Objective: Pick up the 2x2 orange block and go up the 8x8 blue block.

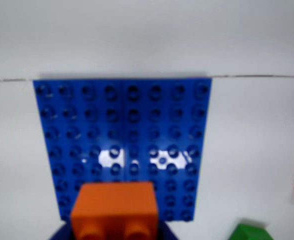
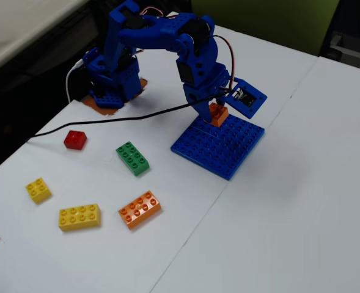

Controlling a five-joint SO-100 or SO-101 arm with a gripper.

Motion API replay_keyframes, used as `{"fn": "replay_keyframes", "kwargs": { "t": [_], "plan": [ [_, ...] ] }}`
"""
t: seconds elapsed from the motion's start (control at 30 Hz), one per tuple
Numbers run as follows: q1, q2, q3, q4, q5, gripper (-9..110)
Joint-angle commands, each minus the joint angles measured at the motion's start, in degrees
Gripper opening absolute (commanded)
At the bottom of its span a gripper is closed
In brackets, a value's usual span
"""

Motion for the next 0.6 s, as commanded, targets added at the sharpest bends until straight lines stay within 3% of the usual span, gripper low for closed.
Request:
{"fn": "replay_keyframes", "kwargs": {
  "t": [0.0, 0.57],
  "plan": [
    [-0.53, 0.62, -2.99, 0.88, -0.97, 0],
    [-0.26, 0.26, -2.99, 0.97, -1.14, 0]
  ]
}}
